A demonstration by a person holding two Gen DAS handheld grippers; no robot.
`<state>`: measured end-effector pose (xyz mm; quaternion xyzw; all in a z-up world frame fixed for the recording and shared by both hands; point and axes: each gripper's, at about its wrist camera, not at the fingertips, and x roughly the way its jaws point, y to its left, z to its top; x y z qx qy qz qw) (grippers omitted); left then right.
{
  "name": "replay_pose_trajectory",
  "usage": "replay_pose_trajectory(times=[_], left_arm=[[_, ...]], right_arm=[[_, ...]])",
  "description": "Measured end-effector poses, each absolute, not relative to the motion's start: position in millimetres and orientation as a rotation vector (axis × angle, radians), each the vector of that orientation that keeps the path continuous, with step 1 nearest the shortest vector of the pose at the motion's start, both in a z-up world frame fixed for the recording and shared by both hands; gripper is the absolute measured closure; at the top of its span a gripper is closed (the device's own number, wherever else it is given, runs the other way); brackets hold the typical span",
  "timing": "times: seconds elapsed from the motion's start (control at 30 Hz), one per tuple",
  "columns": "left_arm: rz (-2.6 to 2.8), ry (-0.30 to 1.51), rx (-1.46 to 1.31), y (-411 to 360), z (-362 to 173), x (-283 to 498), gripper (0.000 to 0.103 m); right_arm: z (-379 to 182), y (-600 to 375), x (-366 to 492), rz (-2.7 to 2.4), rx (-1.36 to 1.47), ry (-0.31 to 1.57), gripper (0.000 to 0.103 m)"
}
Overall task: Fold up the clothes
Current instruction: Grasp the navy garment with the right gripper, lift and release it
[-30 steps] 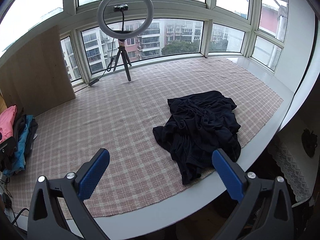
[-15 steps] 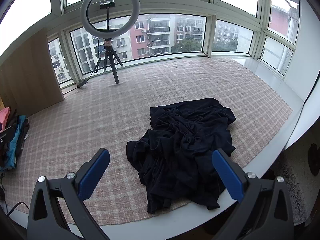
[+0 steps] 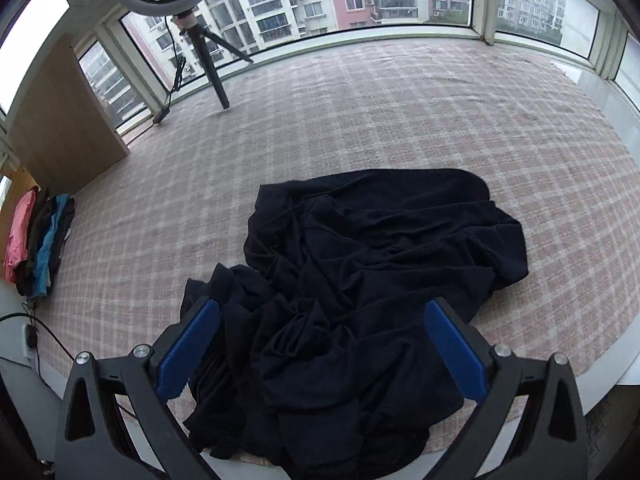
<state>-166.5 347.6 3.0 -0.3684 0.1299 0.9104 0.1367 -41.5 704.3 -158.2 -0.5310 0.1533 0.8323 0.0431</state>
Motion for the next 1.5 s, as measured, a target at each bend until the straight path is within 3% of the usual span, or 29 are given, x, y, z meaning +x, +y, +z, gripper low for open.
replay_pose_trajectory(times=[0.17,0.23,0.27,0.3,0.33,0.47,0.6,0.77,0.87,1.0,1.07,1.13,1.17,1.33,1.5], left_arm=[[2.689,0.413,-1.113,338,8,-178,0.001],[2.707,0.410,-1.117,329,14,-181,0.001],[2.717,0.414,-1.109,325,18,-181,0.001],[2.727,0.419,-1.101,321,22,-182,0.001],[2.740,0.428,-1.087,316,26,-182,0.001],[2.792,0.440,-1.018,293,47,-183,0.001],[2.829,0.406,-0.968,267,62,-183,0.001],[2.881,0.333,-0.934,229,75,-184,0.001],[2.911,0.306,-0.935,208,75,-184,0.001],[2.902,0.319,-0.996,193,63,-187,0.001],[2.880,0.348,-1.022,192,52,-188,0.001],[2.839,0.372,-1.065,197,37,-193,0.001],[2.806,0.380,-1.095,201,27,-197,0.001],[2.591,0.424,-1.243,247,-38,-227,0.001],[2.381,0.497,-1.358,315,-110,-252,0.001]], right_arm=[[-224,657,-54,2.537,-1.876,0.123,0.000],[-240,654,-54,2.543,-1.929,0.103,0.022],[-236,660,-52,2.555,-1.909,0.153,0.026],[-230,666,-49,2.567,-1.887,0.203,0.054],[-220,679,-45,2.580,-1.859,0.329,0.075],[-165,726,-21,2.607,-1.654,0.803,0.085],[-66,723,-19,2.782,-1.367,0.861,0.086],[46,661,-67,3.068,-1.189,0.753,0.086],[51,597,-118,3.146,-1.339,0.633,0.085],[55,511,-185,3.230,-1.551,0.454,0.074],[43,521,-179,3.243,-1.516,0.423,0.065],[24,550,-167,3.181,-1.385,0.346,0.038],[9,564,-168,3.120,-1.372,0.316,0.034],[-97,634,-184,2.775,-1.580,0.403,0.032],[-188,643,-183,2.597,-1.865,0.515,0.032]])
